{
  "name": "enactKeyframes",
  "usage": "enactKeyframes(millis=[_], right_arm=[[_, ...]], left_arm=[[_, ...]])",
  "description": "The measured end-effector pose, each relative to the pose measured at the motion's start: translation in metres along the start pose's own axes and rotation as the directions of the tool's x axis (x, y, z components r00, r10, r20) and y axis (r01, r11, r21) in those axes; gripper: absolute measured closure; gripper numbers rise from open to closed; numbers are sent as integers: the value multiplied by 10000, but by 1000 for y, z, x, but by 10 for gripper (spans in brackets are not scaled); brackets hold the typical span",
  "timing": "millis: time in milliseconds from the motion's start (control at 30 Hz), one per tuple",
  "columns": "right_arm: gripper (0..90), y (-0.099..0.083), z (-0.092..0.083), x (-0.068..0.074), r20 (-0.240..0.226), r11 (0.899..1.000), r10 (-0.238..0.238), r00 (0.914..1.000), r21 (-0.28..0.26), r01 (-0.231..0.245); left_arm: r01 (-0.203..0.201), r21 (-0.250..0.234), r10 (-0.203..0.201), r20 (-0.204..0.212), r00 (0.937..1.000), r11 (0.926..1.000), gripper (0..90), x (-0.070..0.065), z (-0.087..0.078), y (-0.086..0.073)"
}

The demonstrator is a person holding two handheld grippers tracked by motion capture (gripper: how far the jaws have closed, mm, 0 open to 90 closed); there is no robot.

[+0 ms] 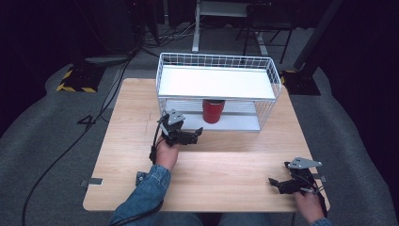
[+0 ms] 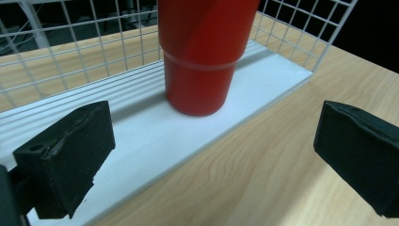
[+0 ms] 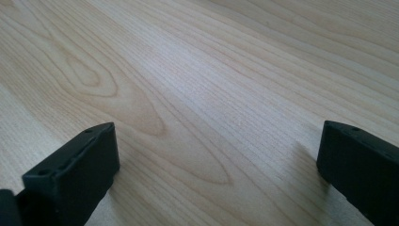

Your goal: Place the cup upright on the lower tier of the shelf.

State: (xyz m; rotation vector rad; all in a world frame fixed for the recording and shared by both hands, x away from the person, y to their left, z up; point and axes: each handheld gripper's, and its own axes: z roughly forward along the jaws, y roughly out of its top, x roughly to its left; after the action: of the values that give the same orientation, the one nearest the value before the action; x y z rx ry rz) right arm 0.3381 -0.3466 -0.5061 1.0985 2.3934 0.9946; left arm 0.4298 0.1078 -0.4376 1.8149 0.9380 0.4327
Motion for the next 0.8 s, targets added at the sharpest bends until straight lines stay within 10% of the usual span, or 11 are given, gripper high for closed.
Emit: enactKeyframes(millis=[800], right_arm=[[0,3,3,-1,-70,10000,-59,10000,-3,59]], left_arm=[[-552,109,542,715,9960,9984,0,-21,-101,-30]])
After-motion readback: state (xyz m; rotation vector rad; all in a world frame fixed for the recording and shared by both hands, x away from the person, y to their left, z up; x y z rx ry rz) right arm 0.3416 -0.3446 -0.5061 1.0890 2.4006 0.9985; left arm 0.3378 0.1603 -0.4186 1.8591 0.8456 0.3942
